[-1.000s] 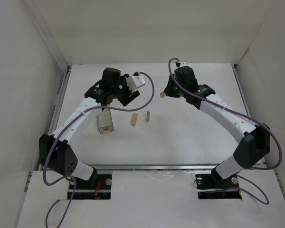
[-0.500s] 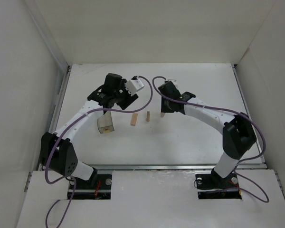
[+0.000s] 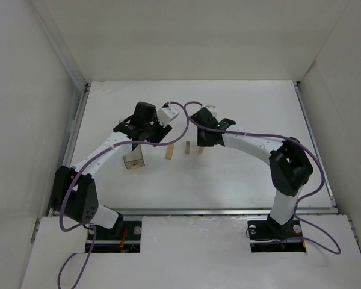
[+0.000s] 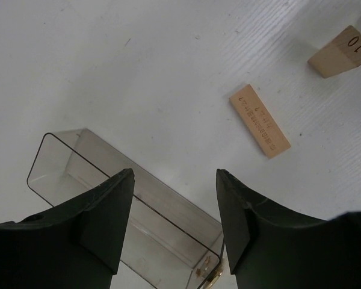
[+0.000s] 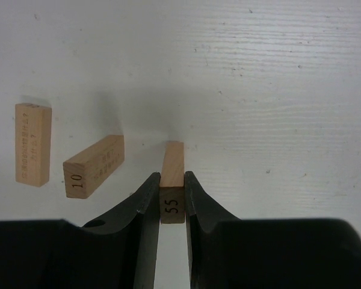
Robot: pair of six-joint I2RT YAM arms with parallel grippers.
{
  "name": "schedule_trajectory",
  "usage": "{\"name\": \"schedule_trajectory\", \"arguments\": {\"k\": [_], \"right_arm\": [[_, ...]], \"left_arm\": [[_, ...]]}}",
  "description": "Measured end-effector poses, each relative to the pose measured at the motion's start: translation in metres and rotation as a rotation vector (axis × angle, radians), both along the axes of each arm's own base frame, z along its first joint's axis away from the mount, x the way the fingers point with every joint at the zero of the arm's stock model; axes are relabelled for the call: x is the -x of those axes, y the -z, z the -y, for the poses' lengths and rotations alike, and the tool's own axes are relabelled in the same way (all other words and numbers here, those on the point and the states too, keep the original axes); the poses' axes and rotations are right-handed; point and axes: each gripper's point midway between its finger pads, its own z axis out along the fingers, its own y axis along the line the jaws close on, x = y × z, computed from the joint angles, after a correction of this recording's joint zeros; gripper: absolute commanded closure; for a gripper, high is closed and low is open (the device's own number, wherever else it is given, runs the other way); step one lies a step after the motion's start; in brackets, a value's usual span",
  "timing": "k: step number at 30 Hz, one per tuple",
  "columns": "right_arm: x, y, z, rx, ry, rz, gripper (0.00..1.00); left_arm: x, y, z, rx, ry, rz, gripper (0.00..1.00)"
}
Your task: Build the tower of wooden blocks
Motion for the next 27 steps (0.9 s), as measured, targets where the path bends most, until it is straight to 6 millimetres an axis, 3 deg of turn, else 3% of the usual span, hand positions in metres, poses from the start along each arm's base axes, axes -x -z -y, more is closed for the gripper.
{"name": "schedule_trajectory", "arguments": {"k": [8,27], "right_arm": [[-0.008,0.010,-0.020,0.026,-0.019,-0.014,1.00],[-0.009,0.011,-0.011,0.064,0.019,-0.007,1.00]], "left_arm": [[-0.002,-0.002,-0.001,0.010,-0.019,0.017,0.47],[-0.005,-0.006,-0.002,0.009,-0.028,0.038,0.47]]}}
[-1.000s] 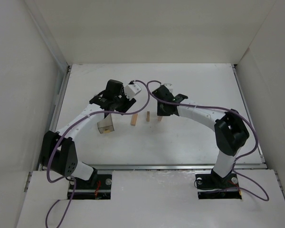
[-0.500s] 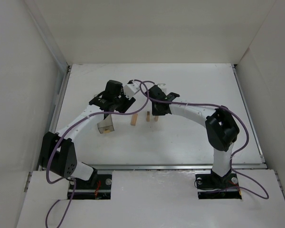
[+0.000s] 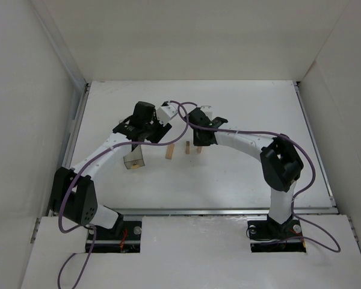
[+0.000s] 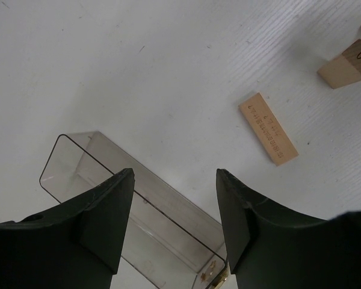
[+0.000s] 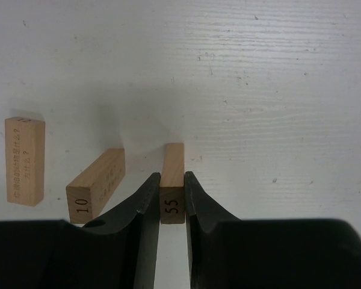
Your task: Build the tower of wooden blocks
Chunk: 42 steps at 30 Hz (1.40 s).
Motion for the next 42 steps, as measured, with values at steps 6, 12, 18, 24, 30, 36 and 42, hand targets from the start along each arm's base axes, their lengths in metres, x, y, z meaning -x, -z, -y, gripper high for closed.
{"name": "schedule_trajectory", "arguments": {"k": [6,12,18,24,30,36,42], "right_arm": [[0.001,0.000,-0.001,-0.006,-0.002,-0.004,1.00],[0.002,0.001,-0.003,-0.013,-0.008,-0.011,0.97],[0.003,0.001,-0.004,-0.018,-0.012,-0.016,0.92],[0.003,0.001,-0.005,-0.021,-0.013,-0.020,0.63],[0.010,0.014,-0.003,-0.002,-0.022,-0.065,0.42],[0.011,0.013,-0.002,-0.001,-0.024,-0.071,0.39],[0.018,-0.021,0.003,-0.050,-0.031,-0.014,0.36]], "left_arm": [[0.000,0.001,0.000,0.000,0.000,0.001,0.47],[0.000,0.001,0.000,0.001,0.000,0.002,0.47],[-0.001,0.000,0.001,0.003,0.001,0.007,0.47],[-0.001,0.000,0.001,0.003,0.001,0.008,0.47],[-0.001,0.002,0.000,-0.003,0.007,0.006,0.47],[0.006,0.012,0.001,-0.016,0.044,-0.016,0.47],[0.013,0.014,0.014,0.052,0.080,-0.054,0.44]]}}
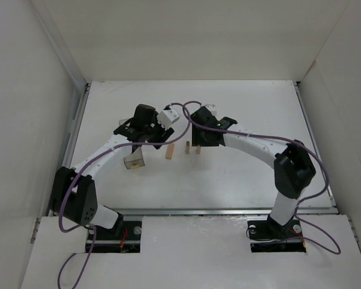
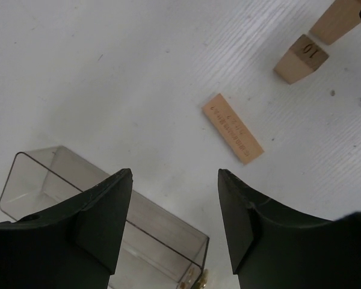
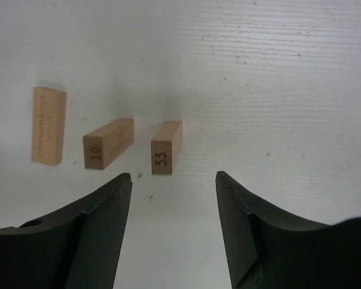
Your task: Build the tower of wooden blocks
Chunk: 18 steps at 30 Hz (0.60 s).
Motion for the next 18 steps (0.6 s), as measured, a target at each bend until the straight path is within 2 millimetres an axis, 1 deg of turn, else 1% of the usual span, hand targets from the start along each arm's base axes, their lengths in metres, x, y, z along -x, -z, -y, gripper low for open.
{"name": "schedule_trajectory", "arguments": {"k": [3,6,12,15,18], "right_arm": [[0.008,-0.029,0.007,-0.045,-0.004,0.047,0.36],[0.019,-0.052,0.015,-0.085,-0.015,0.087,0.34],[0.034,-0.093,0.031,-0.146,-0.027,0.182,0.32],[0.038,-0.103,0.040,-0.154,-0.030,0.215,0.32],[0.043,-0.100,0.051,-0.145,-0.025,0.218,0.32]], "left_arm": [[0.006,0.002,0.011,0.070,0.000,-0.047,0.43],[0.014,0.012,0.023,0.140,-0.016,-0.133,0.43],[0.026,0.068,0.033,0.169,-0.124,-0.390,0.43],[0.030,0.086,0.034,0.162,-0.179,-0.463,0.43],[0.026,0.091,0.034,0.150,-0.225,-0.473,0.44]]}}
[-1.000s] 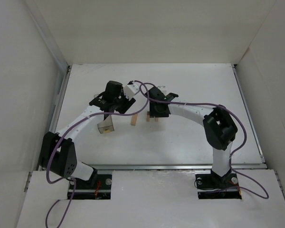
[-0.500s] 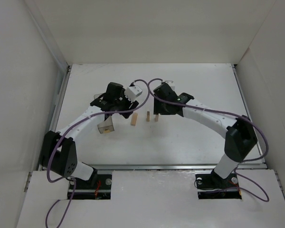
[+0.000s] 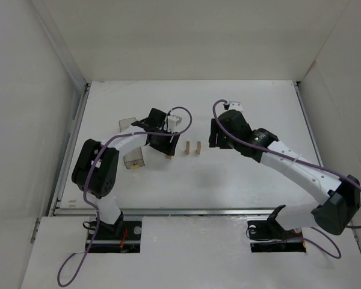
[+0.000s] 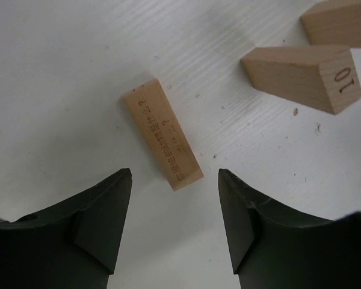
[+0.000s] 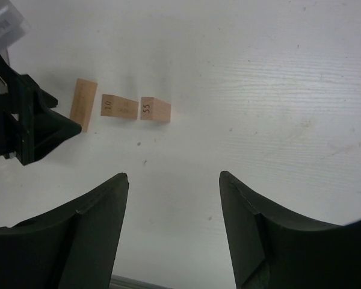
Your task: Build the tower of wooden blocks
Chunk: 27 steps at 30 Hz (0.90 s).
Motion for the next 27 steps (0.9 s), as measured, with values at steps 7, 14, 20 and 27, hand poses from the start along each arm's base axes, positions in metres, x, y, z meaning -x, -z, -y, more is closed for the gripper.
{"name": "schedule_trajectory", "arguments": {"k": [7,14,20,27], "right_arm": [[0.008,0.005,0.029,0.006,0.042,0.006,0.32],[0.008,-0.013,0.043,-0.037,0.074,0.061,0.32],[0.009,-0.018,0.050,-0.050,0.088,0.078,0.32],[0.009,-0.026,0.058,-0.060,0.102,0.103,0.32]], "left_arm": [[-0.021,0.000,0.014,-0.045,-0.028,0.060,0.54],[-0.021,0.023,0.010,-0.138,-0.041,0.054,0.65],[-0.023,0.024,0.005,-0.166,-0.054,0.062,0.79],[-0.025,0.024,0.003,-0.186,-0.012,0.080,1.00]]}}
